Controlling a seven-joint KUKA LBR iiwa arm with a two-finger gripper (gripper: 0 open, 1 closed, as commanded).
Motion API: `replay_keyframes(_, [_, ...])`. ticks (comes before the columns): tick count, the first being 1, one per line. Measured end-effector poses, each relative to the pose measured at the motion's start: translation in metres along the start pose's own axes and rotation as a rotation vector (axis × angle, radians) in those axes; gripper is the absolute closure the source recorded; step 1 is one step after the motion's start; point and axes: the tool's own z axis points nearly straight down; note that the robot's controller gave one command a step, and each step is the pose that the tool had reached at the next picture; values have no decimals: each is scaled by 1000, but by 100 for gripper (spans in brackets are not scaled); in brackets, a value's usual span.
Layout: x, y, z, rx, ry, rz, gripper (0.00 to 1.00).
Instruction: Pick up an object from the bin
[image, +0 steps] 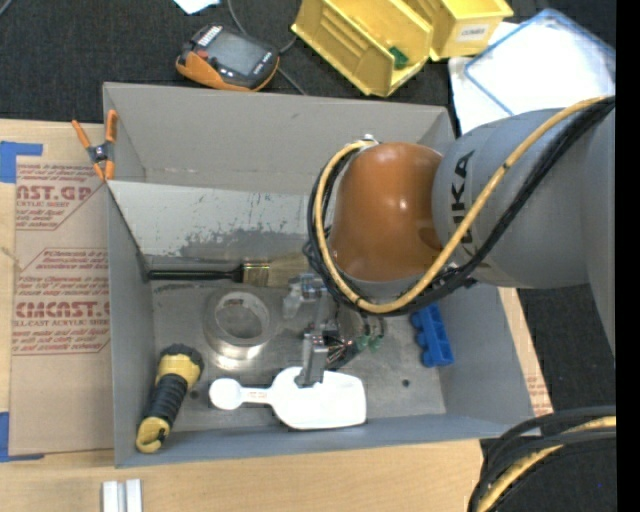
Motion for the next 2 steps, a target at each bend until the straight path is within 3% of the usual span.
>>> replay_keyframes(1, [-2, -1, -5, -1, -8, 2, 0])
replay_keyframes(2, [5, 31, 98, -1, -19, -218, 0])
